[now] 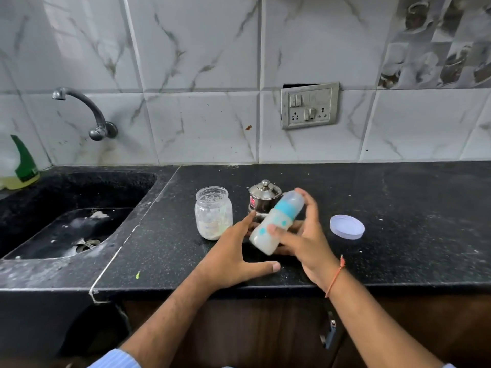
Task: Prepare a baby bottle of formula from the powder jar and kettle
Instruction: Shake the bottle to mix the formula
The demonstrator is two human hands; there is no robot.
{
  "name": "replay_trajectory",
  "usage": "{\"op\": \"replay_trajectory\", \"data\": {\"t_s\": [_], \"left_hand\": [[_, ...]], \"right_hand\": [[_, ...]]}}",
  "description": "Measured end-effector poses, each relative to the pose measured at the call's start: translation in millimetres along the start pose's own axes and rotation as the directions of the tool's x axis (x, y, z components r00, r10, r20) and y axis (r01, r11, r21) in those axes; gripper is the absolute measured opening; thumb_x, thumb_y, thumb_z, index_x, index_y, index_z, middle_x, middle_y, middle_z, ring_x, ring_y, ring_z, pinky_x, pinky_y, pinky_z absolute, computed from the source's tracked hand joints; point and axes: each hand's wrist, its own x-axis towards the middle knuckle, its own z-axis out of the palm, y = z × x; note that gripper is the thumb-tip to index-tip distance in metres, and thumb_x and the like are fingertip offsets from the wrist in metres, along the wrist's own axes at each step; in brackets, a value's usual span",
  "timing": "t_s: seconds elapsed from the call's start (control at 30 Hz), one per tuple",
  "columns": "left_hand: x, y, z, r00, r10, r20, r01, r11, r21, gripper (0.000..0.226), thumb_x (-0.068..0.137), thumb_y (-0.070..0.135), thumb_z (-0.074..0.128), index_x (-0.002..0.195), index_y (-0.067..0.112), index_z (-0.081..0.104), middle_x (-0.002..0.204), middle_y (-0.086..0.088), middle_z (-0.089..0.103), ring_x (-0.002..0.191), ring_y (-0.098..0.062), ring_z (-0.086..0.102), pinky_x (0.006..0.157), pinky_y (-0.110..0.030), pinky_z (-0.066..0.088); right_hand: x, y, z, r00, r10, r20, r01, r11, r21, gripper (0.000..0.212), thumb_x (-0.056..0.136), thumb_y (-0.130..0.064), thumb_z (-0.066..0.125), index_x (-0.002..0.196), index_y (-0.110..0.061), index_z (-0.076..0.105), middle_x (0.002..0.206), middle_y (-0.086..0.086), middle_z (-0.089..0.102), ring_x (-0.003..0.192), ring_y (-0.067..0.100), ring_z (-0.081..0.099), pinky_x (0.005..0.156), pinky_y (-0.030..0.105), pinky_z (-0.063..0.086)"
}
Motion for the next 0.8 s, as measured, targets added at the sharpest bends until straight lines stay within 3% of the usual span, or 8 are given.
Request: {"op": "replay_trajectory", "data": {"t_s": [0.13,0.27,0.33,0.4,0.5,0.6,0.73,0.8], "left_hand": [[2.7,1.0,-0.4,1.000,-0.010,0.004,0.011,1.000,-0.015,0.133,0.072,0.068,0.094,0.175,0.025,0.022,0.150,0.026,0.053,0.134,0.012,0.049,0.114,-0.011,0.043],[1.9,0.9,-0.9,1.000,-0.005,-0.002,0.005,1.000,0.002,0.133,0.073,0.071,0.092,0.175,0.024,0.021,0.158,0.020,0.051,0.139,0.009,0.048,0.116,-0.010,0.040],[2.9,2.3,-1.4,1.000,-0.008,0.005,0.008,1.000,-0.002,0.133,0.071,0.073,0.091,0.175,0.028,0.021,0.155,0.023,0.052,0.139,0.007,0.049,0.120,-0.023,0.045],[2.3,3.3,-0.1,1.000,-0.010,0.008,0.010,1.000,-0.016,0.130,0.073,0.067,0.094,0.174,0.026,0.022,0.150,0.024,0.054,0.138,0.013,0.048,0.120,-0.022,0.045],[2.2,2.8,0.2,1.000,-0.001,-0.007,0.001,1.000,-0.005,0.127,0.076,0.062,0.095,0.173,0.022,0.025,0.156,0.021,0.052,0.140,0.016,0.046,0.121,-0.017,0.041],[3.4,2.2,0.2,1.000,-0.009,0.004,0.009,1.000,0.008,0.131,0.074,0.069,0.093,0.175,0.026,0.022,0.153,0.023,0.054,0.140,0.008,0.049,0.120,-0.019,0.043],[3.1,0.5,0.8,1.000,-0.005,0.000,0.005,1.000,0.013,0.131,0.073,0.070,0.092,0.174,0.022,0.024,0.158,0.018,0.053,0.144,0.007,0.048,0.123,-0.023,0.042],[4.4,1.1,0.2,1.000,-0.003,0.005,0.003,1.000,0.019,0.131,0.072,0.071,0.092,0.175,0.025,0.024,0.155,0.022,0.054,0.141,0.008,0.049,0.122,-0.023,0.043]], "right_hand": [[4.1,-2.8,-4.0,0.961,-0.039,-0.274,0.108,0.964,0.241,0.080,0.094,-0.002,0.077,0.147,-0.042,0.033,0.132,0.011,0.067,0.118,0.037,0.073,0.074,0.053,0.065],[-0.9,-0.5,1.3,0.999,-0.005,-0.040,0.005,1.000,-0.004,0.083,0.089,0.001,0.081,0.145,-0.043,0.040,0.124,0.021,0.070,0.110,0.038,0.076,0.073,0.053,0.065],[1.4,-2.4,-0.7,0.973,-0.047,-0.225,0.086,0.982,0.166,0.078,0.092,-0.001,0.079,0.144,-0.040,0.037,0.128,0.013,0.068,0.117,0.039,0.073,0.074,0.055,0.065],[4.4,-4.4,-5.4,0.967,-0.032,-0.254,0.099,0.962,0.255,0.073,0.094,-0.003,0.076,0.143,-0.040,0.035,0.132,0.012,0.066,0.119,0.040,0.072,0.073,0.052,0.065],[-2.4,-1.0,1.2,1.000,0.005,0.017,-0.005,1.000,-0.015,0.084,0.088,0.002,0.081,0.145,-0.045,0.040,0.125,0.021,0.071,0.109,0.039,0.076,0.072,0.051,0.065],[2.6,-2.0,-3.5,0.972,-0.039,-0.230,0.082,0.980,0.183,0.082,0.092,-0.001,0.078,0.146,-0.044,0.034,0.136,0.014,0.066,0.119,0.039,0.072,0.072,0.052,0.065],[-2.0,0.8,3.4,1.000,-0.023,0.000,0.023,0.999,-0.035,0.085,0.088,0.003,0.081,0.144,-0.046,0.040,0.122,0.018,0.073,0.109,0.038,0.076,0.074,0.054,0.066],[-0.7,-0.2,1.5,0.983,-0.060,-0.174,0.079,0.992,0.102,0.083,0.090,0.001,0.080,0.145,-0.045,0.038,0.128,0.013,0.071,0.114,0.034,0.075,0.076,0.055,0.066]]}}
